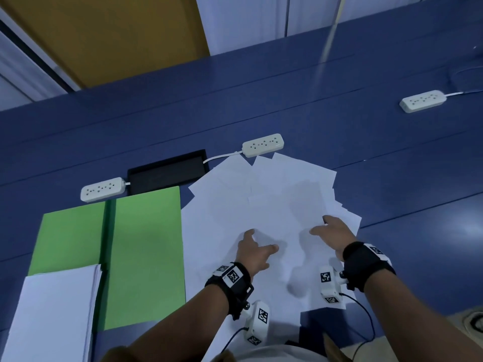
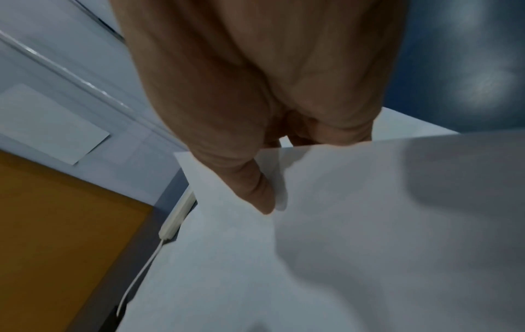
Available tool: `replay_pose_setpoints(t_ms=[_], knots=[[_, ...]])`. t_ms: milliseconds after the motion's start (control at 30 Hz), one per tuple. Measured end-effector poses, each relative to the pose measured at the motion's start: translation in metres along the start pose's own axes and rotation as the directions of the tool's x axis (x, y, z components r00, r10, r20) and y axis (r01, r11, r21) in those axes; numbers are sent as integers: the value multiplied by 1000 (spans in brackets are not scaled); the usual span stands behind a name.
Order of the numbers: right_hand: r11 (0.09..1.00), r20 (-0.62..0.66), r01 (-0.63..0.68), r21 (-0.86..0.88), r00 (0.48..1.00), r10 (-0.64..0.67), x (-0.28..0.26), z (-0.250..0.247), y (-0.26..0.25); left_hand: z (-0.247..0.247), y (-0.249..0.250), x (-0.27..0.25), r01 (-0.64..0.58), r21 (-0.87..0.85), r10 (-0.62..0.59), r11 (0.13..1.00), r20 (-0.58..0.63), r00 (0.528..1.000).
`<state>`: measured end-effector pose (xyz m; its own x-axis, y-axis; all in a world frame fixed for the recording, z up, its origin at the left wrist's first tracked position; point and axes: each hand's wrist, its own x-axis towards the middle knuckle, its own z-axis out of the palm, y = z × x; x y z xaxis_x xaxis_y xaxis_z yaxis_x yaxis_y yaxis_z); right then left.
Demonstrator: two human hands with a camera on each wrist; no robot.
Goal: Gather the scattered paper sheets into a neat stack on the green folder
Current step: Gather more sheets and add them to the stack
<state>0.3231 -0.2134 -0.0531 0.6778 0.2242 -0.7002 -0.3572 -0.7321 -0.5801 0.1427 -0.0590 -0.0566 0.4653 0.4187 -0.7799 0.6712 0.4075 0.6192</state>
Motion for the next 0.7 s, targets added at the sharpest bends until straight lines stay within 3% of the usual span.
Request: replay_pose_setpoints(t_ms=[200,333,433,500,600,700], knots=[[994,9,-20,110,1000,19,-8,7,7,5,0,3,27,-69,-30,997,-44,999],[948,64,-51,313,997,32,-12,11,14,-3,9,5,-7,-19,7,1000,12,1000],[934,57,-53,354,998,35,-3,14,29,-6,11,6,-20,-10,21,1000,58,998],[928,44,-36,370,999,21,24,17,59,-1,12,6,-27,50,24,998,62,998],[931,40,-35,363,999,22,-6,12,37,12,14,4,-67,214,61,975,33,998],[923,50,-44,382,998,27,-25,6,23,16,17,-1,-105,326,80,940,89,993]])
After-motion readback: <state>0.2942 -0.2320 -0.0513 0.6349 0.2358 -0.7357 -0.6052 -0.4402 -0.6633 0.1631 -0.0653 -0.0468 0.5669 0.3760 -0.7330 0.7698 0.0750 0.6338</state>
